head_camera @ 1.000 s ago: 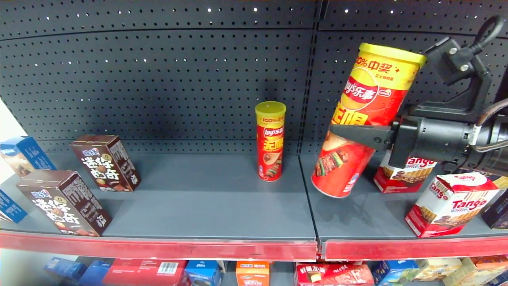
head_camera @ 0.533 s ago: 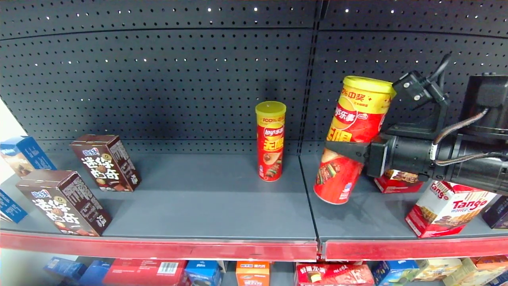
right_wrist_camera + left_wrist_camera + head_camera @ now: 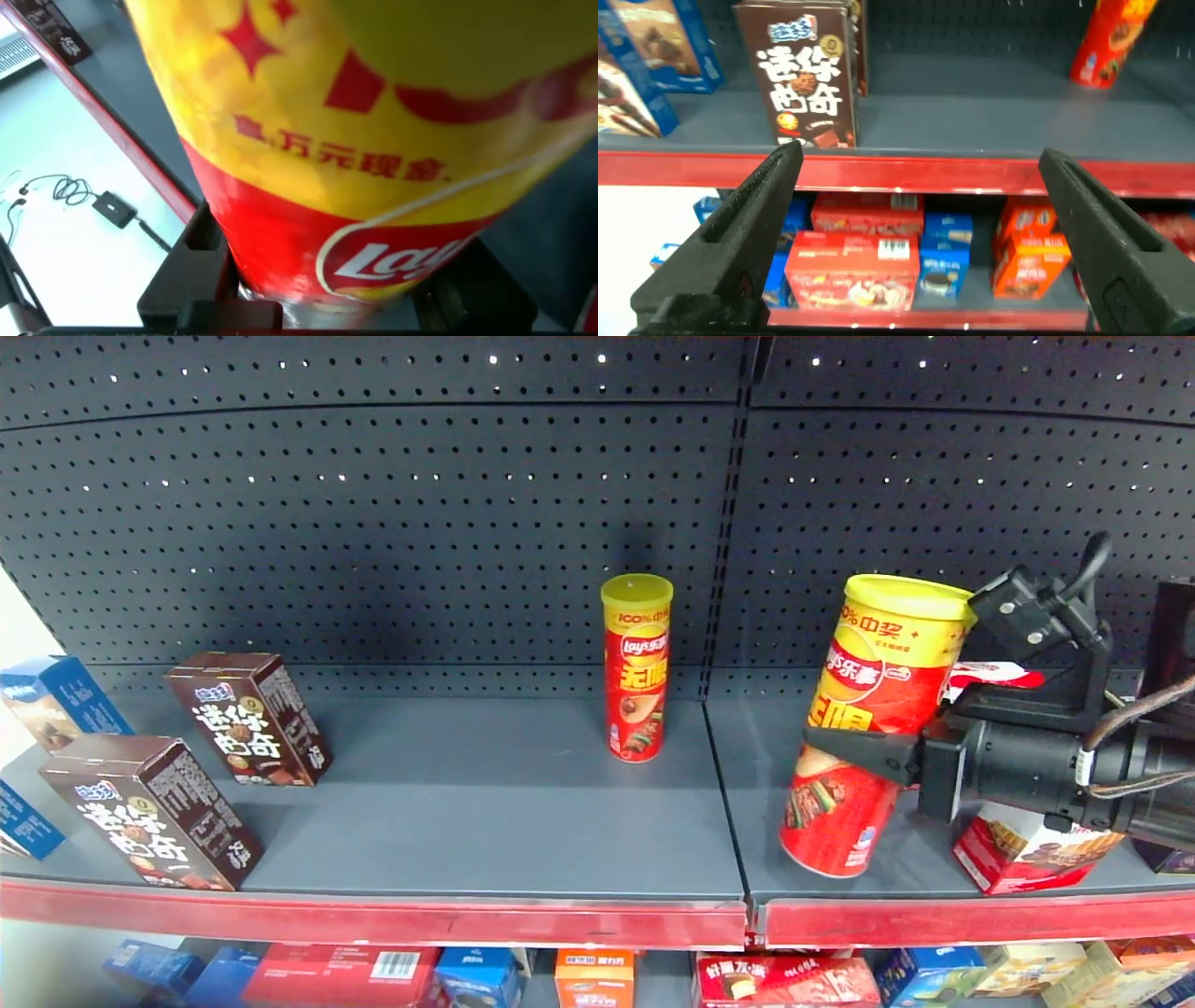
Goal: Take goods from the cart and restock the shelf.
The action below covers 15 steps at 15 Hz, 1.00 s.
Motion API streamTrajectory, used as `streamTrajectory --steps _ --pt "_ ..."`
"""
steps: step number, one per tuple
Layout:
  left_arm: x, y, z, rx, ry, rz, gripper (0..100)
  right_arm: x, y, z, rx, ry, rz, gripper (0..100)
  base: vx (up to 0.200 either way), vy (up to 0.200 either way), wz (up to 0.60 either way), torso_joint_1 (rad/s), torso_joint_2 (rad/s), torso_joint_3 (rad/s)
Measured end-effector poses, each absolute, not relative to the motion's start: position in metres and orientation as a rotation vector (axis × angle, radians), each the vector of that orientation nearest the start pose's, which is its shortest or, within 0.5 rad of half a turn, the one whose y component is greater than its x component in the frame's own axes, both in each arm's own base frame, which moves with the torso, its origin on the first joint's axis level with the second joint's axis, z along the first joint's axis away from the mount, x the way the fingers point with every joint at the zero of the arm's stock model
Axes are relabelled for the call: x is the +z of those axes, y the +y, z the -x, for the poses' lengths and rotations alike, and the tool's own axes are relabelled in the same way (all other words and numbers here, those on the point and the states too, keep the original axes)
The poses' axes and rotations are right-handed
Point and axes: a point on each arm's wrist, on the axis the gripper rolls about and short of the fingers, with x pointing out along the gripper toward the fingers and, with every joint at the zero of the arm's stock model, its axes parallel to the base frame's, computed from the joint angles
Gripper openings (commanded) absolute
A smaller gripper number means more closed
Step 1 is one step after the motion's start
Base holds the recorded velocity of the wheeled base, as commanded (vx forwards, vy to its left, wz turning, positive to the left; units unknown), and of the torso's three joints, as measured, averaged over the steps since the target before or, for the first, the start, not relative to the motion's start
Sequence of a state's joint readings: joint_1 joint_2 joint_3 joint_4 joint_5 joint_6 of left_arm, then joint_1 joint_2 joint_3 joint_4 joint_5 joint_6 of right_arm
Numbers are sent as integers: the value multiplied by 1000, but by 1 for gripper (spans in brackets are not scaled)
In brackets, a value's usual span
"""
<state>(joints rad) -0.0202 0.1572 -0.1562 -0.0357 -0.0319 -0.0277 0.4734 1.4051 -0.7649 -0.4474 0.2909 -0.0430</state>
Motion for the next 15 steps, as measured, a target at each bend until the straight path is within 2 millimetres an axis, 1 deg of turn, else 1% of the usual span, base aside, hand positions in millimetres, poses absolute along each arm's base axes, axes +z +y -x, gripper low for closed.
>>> streamTrajectory --steps 1,2,4,5,7,8,11,13,15 --pt "131 -1 11 -92 -5 12 100 234 111 -203 766 174 58 0 0 0 0 0 0 0" --pt "132 -2 5 -170 11 5 100 237 109 -200 764 163 56 0 0 0 0 0 0 0" --pt "130 -6 -4 -388 70 19 100 241 108 -196 768 145 54 0 0 0 0 0 0 0" --pt "130 -8 -7 -450 92 29 100 242 107 -195 767 140 53 0 0 0 0 0 0 0" --pt "140 -11 -16 -550 124 39 100 244 105 -190 769 129 52 0 0 0 0 0 0 0" --pt "147 -13 -22 -566 127 40 100 245 103 -187 769 123 51 0 0 0 0 0 0 0" --pt "172 -18 -54 -594 64 65 100 248 99 -178 767 110 49 0 0 0 0 0 0 0" --pt "182 -22 -80 -591 51 99 100 249 97 -176 767 100 48 0 0 0 0 0 0 0" --pt "188 -25 -111 -583 43 122 100 251 96 -174 767 91 47 0 0 0 0 0 0 0"
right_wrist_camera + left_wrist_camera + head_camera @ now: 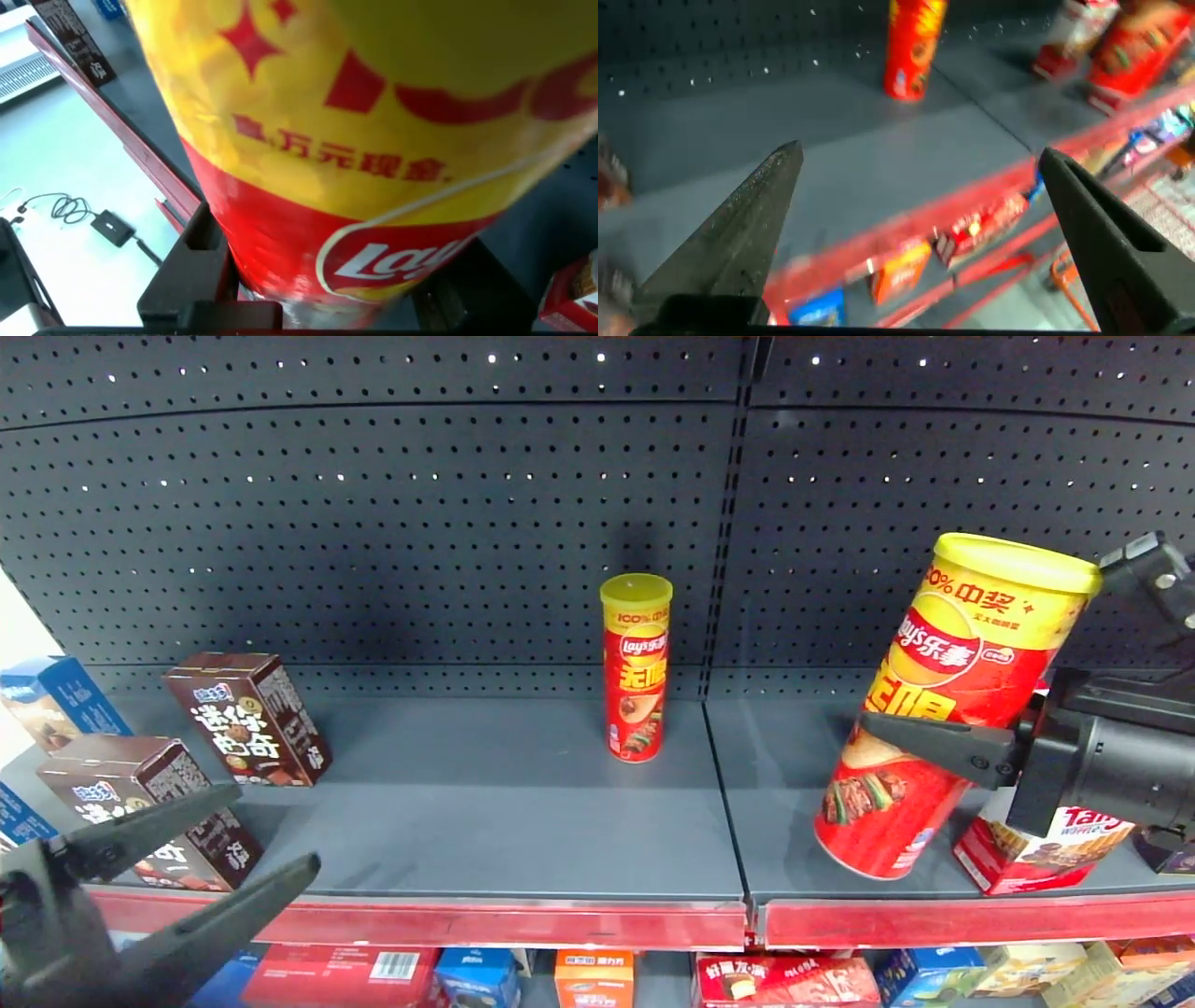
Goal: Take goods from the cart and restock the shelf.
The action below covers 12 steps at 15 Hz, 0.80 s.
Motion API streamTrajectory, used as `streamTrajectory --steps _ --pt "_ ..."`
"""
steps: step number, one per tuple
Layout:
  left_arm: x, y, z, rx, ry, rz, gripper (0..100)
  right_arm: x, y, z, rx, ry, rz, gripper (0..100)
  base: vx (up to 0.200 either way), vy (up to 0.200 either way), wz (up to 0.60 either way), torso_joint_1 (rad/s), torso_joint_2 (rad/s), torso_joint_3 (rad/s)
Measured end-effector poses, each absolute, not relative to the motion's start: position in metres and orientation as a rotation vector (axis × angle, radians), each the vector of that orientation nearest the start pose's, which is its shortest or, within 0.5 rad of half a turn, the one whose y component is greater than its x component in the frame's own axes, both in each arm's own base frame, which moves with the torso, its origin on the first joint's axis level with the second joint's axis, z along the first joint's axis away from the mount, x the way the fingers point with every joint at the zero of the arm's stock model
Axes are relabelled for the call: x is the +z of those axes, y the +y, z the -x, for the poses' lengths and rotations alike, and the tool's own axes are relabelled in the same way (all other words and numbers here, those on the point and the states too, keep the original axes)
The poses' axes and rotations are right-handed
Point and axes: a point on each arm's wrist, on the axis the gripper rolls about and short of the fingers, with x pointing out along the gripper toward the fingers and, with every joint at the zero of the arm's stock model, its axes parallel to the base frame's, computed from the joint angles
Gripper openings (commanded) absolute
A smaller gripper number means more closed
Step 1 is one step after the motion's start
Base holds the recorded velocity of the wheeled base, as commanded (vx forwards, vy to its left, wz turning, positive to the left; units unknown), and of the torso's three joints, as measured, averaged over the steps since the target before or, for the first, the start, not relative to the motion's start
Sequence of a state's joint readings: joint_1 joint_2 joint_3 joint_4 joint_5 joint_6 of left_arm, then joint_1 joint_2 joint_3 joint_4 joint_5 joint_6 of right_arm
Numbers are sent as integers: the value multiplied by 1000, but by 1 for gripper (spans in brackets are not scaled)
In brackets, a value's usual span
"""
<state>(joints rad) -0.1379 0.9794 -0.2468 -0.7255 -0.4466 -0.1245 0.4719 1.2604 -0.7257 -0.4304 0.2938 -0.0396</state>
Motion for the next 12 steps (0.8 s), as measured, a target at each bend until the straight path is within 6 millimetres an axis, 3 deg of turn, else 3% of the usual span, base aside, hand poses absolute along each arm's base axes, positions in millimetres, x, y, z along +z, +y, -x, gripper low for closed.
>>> streamTrajectory --steps 3,7,12 --pt "186 -28 -161 -575 15 135 100 249 94 -168 777 92 47 0 0 0 0 0 0 0" --pt "174 -29 -218 -689 3 134 100 244 89 -161 783 98 45 0 0 0 0 0 0 0" --pt "163 -33 -269 -794 9 81 100 246 90 -159 815 90 43 0 0 0 0 0 0 0"
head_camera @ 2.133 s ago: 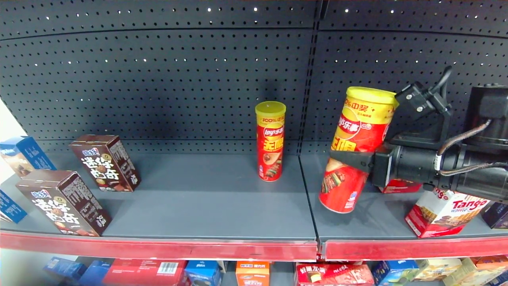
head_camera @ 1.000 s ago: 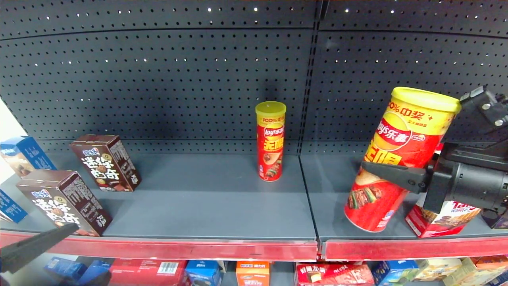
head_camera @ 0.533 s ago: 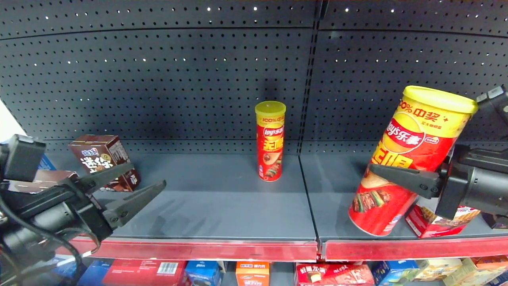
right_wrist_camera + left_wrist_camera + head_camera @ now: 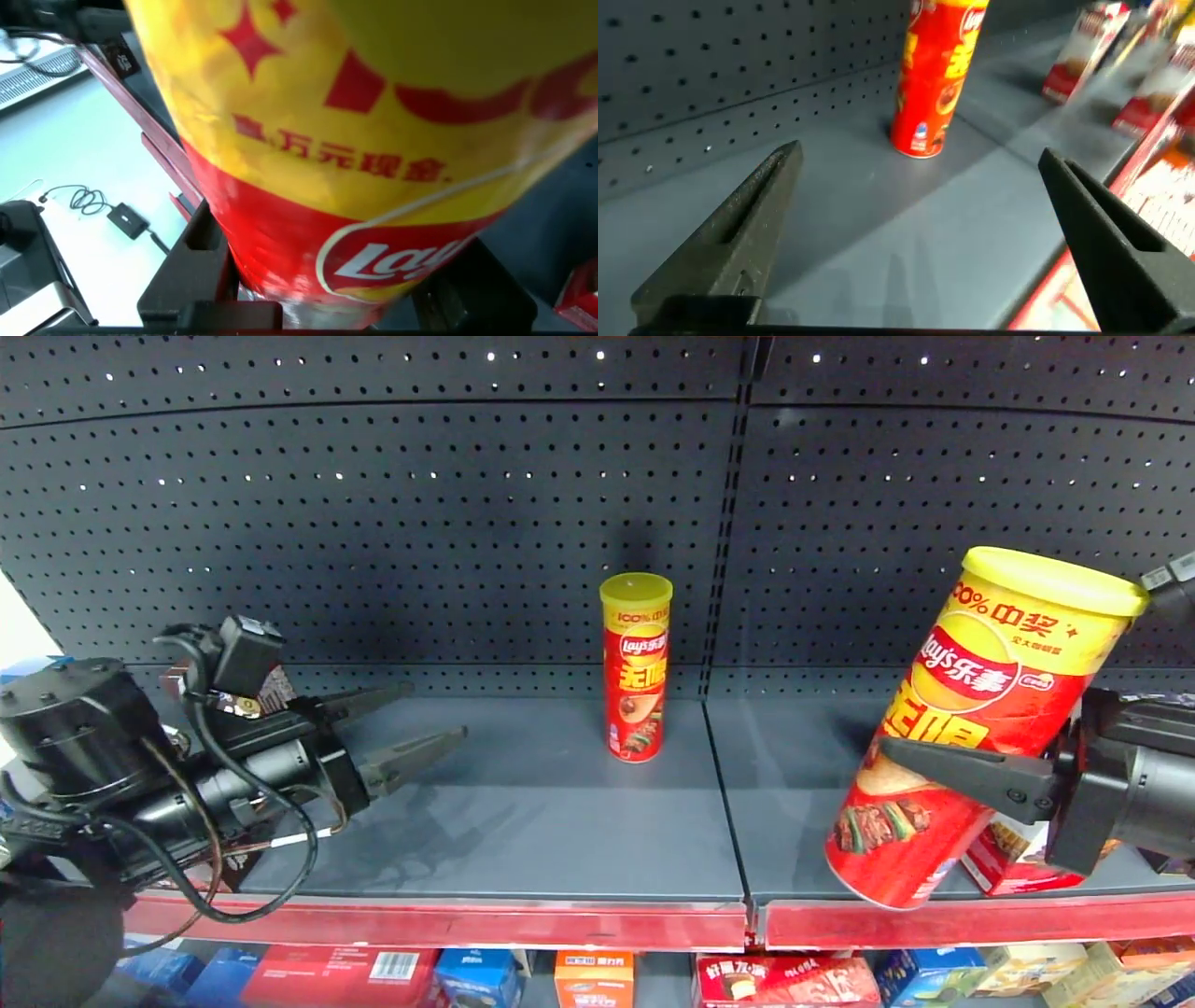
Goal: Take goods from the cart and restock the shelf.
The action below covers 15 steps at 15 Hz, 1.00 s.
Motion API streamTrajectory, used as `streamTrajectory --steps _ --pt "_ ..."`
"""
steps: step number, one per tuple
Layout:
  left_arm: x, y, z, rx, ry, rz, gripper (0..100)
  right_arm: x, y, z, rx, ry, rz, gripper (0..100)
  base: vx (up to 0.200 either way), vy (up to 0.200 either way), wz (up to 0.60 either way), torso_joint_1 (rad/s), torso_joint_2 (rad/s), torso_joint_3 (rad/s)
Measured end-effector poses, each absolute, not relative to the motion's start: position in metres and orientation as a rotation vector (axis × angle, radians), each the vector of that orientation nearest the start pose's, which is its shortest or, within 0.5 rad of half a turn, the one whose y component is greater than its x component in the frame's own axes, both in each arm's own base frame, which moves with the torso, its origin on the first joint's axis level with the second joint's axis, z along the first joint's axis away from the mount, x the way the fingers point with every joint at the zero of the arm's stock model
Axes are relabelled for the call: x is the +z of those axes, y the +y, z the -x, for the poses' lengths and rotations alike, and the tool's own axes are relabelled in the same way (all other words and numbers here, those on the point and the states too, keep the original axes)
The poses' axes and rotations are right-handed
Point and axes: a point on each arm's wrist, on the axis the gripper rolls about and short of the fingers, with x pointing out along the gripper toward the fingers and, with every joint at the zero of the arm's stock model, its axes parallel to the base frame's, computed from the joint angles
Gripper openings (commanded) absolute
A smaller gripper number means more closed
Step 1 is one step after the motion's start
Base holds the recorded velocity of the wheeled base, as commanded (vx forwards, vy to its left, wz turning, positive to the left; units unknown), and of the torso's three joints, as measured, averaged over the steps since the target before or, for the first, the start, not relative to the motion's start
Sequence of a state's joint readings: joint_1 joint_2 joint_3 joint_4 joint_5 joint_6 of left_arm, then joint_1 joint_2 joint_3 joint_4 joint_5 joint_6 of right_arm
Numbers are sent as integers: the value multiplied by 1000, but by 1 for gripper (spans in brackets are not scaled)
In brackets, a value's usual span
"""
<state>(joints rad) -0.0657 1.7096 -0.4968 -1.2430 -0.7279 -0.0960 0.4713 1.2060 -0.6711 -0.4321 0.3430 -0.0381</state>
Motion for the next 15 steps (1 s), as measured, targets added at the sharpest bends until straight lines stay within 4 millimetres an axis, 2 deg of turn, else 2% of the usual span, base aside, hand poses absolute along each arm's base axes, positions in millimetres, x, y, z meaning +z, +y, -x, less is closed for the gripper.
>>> streamTrajectory --steps 3,8,12,15 --pt "158 -37 -297 -837 1 61 100 247 90 -159 820 87 42 0 0 0 0 0 0 0" --pt "174 -63 -359 -912 -77 35 100 245 88 -161 815 93 40 0 0 0 0 0 0 0" --pt "180 -92 -389 -996 -101 29 100 244 86 -162 808 98 39 0 0 0 0 0 0 0" --pt "179 -104 -399 -1055 -83 32 100 244 86 -162 805 98 39 0 0 0 0 0 0 0"
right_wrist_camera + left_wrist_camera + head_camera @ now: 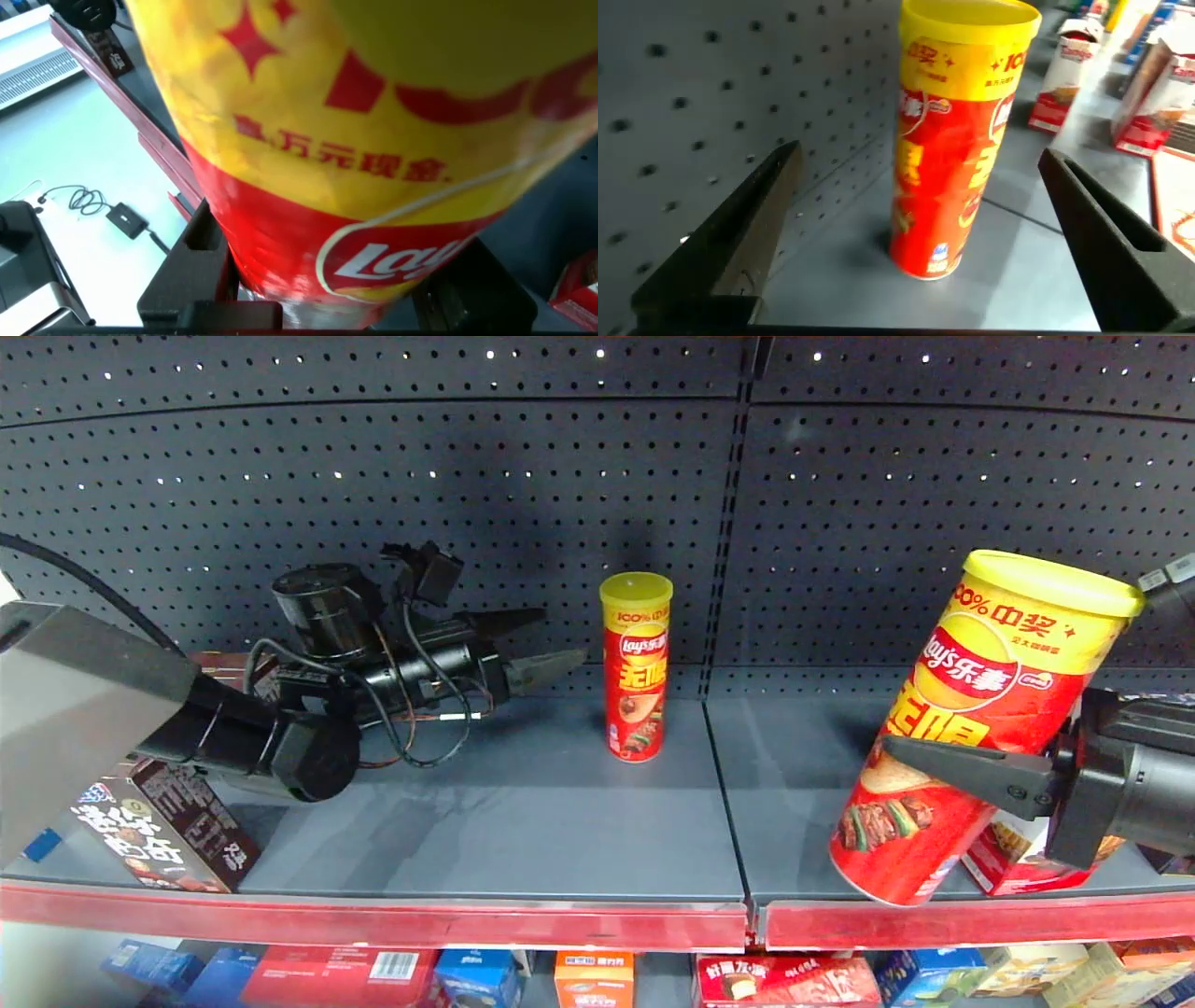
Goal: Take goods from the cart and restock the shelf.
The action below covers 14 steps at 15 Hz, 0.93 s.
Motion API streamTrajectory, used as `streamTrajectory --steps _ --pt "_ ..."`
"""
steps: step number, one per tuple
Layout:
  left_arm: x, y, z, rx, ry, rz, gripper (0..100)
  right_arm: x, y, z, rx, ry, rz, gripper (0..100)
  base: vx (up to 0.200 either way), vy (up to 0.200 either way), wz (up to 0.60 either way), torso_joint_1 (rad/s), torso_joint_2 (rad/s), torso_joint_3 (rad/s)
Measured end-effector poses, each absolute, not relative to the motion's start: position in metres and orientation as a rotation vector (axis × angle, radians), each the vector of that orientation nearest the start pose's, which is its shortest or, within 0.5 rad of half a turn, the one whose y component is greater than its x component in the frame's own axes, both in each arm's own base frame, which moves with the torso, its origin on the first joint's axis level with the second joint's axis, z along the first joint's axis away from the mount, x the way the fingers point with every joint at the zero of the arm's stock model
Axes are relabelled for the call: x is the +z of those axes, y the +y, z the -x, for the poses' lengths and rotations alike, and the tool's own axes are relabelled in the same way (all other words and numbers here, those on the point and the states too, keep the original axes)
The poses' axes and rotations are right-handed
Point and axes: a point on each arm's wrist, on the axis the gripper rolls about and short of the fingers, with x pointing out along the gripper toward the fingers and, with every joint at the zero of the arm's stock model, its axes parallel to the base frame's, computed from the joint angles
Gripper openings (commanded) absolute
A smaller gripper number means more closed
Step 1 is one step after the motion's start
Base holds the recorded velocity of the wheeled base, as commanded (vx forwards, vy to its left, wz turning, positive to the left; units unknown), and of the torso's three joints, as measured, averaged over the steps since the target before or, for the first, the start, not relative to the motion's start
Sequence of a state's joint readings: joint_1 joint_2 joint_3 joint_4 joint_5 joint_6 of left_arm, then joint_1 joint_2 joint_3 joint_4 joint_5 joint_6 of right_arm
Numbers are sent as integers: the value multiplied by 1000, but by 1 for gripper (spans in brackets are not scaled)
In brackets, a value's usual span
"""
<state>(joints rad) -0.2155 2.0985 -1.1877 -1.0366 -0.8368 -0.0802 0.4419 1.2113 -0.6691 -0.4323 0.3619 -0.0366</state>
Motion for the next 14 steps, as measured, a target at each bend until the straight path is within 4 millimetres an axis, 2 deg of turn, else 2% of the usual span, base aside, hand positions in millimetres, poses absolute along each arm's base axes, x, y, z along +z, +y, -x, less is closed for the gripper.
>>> streamTrajectory --steps 4,7,14 --pt "175 -122 -407 -1133 -89 30 100 243 86 -163 805 102 39 0 0 0 0 0 0 0" --pt "169 -140 -406 -1179 -72 43 100 242 84 -163 795 107 38 0 0 0 0 0 0 0" --pt "161 -154 -419 -1198 -82 43 100 242 83 -163 790 107 37 0 0 0 0 0 0 0"
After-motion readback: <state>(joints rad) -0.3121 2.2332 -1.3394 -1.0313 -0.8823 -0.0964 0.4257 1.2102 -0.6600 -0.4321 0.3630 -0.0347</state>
